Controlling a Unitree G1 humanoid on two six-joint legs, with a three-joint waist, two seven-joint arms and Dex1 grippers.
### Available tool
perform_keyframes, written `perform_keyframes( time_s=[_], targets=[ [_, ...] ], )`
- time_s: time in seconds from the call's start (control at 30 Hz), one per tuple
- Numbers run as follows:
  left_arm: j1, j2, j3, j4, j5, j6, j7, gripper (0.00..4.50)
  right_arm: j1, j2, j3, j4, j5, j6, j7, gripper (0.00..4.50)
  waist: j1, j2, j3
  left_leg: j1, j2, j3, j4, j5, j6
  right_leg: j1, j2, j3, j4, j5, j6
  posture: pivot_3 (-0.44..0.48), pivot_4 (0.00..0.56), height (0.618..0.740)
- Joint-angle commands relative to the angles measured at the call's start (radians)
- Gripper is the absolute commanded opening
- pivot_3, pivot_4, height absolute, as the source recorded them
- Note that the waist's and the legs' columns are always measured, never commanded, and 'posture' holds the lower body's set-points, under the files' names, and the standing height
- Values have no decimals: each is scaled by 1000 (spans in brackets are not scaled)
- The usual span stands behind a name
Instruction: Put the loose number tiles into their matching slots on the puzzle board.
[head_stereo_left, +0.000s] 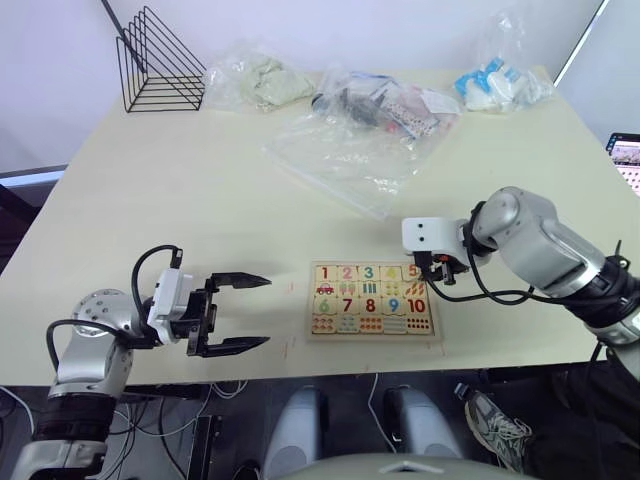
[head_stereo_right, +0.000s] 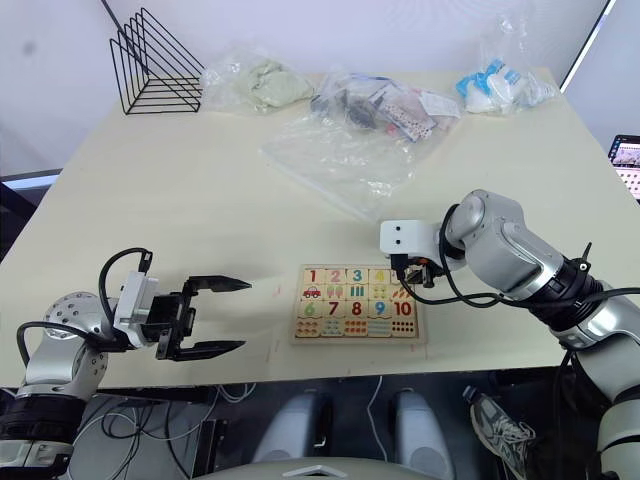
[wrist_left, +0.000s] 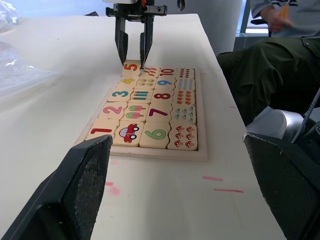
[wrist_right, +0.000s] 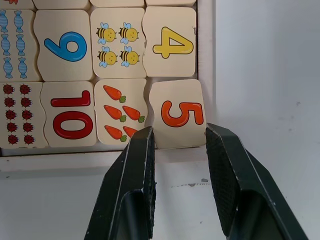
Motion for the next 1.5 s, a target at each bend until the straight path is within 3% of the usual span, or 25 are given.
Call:
perform_keyframes(
  time_s=[0.03, 0.73, 0.8, 0.87, 0.97, 1.0, 1.47, 1.5],
  targets=[
    [-7, 3, 29, -8, -9, -14, -27, 4500, -13, -4, -16, -29, -10, -3, 8, 923, 0, 0, 0, 0, 0, 0, 0, 0, 0, 0, 0, 0, 0, 0, 0, 0, 150, 740],
    [-9, 2, 27, -33, -11, 2, -8, 4500, -1, -9, -20, -52, -10, 12, 16, 923, 0, 0, 0, 0, 0, 0, 0, 0, 0, 0, 0, 0, 0, 0, 0, 0, 150, 740],
    [-12, 2, 26, -35, -10, 5, -6, 4500, 0, -10, -19, -52, -9, 8, 18, 1954, 0, 0, 0, 0, 0, 0, 0, 0, 0, 0, 0, 0, 0, 0, 0, 0, 150, 740],
    [-15, 2, 24, -35, -9, 7, -4, 4500, 1, -9, -20, -49, -8, 4, 19, 2573, 0, 0, 0, 0, 0, 0, 0, 0, 0, 0, 0, 0, 0, 0, 0, 0, 150, 740],
    [-22, -3, 21, -17, -4, -2, -10, 4500, 1, -10, -23, -41, -8, -3, 19, 4154, 0, 0, 0, 0, 0, 0, 0, 0, 0, 0, 0, 0, 0, 0, 0, 0, 150, 740],
    [-23, -4, 20, -11, -3, -5, -13, 4500, 1, -10, -24, -39, -8, -5, 19, 4413, 0, 0, 0, 0, 0, 0, 0, 0, 0, 0, 0, 0, 0, 0, 0, 0, 150, 740],
    [-14, -8, 14, 68, 0, -77, -34, 4500, 99, 1, -243, -2, 123, -25, -42, 4413, 1, 0, 0, 0, 0, 0, 0, 0, 0, 0, 0, 0, 0, 0, 0, 0, 150, 740],
    [-13, -8, 15, 69, 0, -76, -34, 4500, 117, 1, -268, -1, 134, -40, -55, 4187, 2, 0, 0, 0, 0, 0, 0, 0, 0, 0, 0, 0, 0, 0, 0, 0, 150, 740]
  ],
)
